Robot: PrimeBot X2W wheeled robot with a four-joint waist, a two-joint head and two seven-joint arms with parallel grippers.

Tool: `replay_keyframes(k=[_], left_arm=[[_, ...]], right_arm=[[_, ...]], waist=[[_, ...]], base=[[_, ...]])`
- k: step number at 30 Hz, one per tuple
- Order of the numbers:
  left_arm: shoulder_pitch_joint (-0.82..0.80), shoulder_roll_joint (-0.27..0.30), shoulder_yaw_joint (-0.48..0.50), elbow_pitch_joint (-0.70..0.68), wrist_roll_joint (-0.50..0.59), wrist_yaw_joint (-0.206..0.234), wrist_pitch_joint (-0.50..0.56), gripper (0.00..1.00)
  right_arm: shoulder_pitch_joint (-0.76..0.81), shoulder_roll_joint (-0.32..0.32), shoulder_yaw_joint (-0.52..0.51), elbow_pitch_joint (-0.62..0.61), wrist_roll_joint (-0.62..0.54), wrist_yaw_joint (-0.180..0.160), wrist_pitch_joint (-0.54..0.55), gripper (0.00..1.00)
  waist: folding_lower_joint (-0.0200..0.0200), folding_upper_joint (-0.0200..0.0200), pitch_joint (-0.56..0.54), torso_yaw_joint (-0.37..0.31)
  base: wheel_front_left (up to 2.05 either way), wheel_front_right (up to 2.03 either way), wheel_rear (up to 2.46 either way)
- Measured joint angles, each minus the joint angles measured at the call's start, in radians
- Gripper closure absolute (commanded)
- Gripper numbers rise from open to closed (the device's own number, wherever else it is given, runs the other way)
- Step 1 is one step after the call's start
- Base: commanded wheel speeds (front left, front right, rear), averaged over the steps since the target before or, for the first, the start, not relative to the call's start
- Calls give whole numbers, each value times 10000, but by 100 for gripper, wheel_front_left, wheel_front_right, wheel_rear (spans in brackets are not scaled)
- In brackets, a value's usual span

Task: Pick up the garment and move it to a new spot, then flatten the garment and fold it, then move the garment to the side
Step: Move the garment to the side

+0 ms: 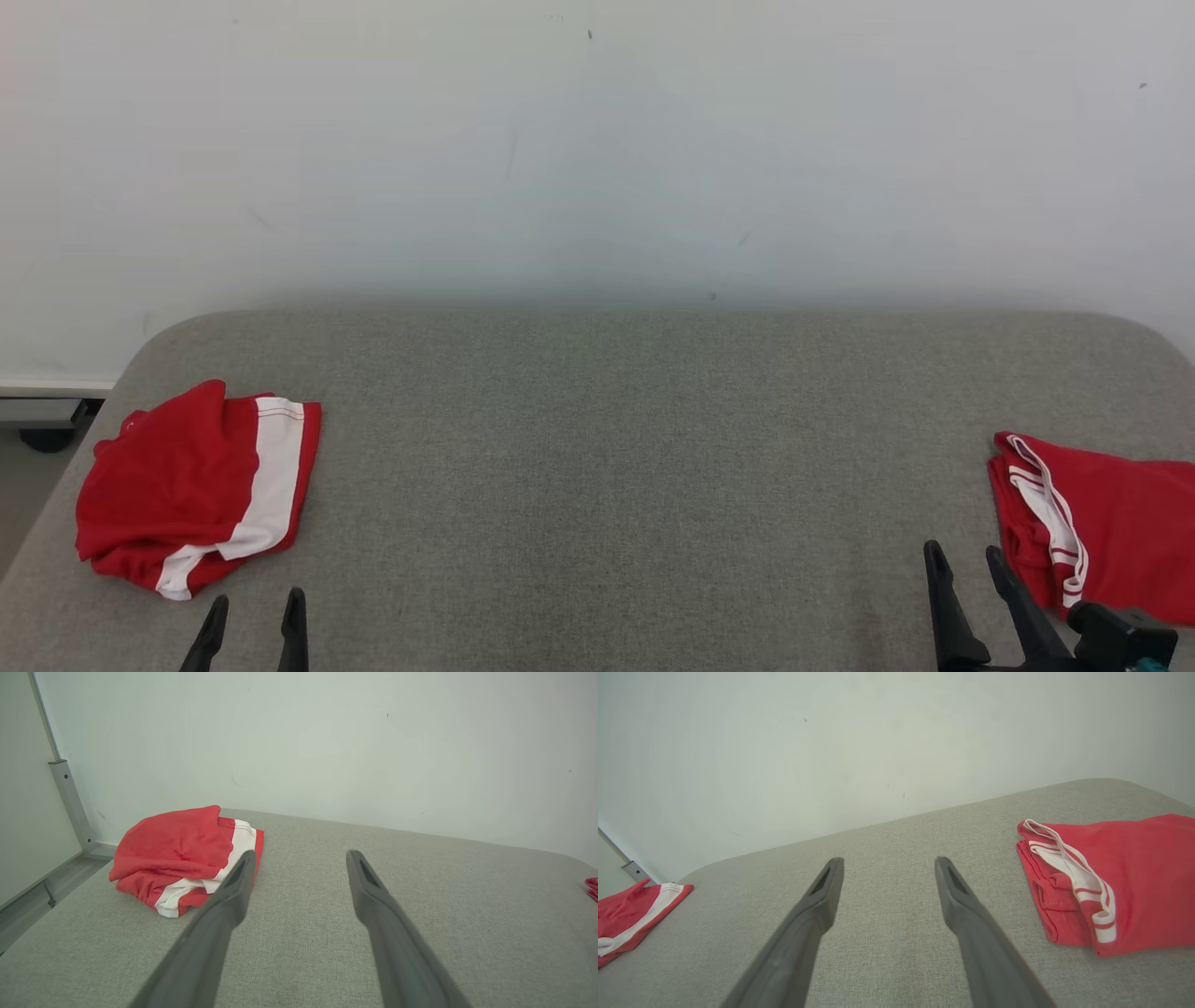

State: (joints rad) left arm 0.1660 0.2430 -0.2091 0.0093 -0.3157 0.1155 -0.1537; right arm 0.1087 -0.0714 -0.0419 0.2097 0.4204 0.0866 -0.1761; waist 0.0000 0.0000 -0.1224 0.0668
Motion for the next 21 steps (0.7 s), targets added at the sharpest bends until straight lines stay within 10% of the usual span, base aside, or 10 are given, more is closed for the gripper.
replay_keyframes(k=[21], left_arm=[[-111,-67,-136,13,232,75,176,0]], right_arm=[[105,88,46,-228,50,-339,88,0]], waist=[[0,0,125,-55]], base=[[0,0,0]])
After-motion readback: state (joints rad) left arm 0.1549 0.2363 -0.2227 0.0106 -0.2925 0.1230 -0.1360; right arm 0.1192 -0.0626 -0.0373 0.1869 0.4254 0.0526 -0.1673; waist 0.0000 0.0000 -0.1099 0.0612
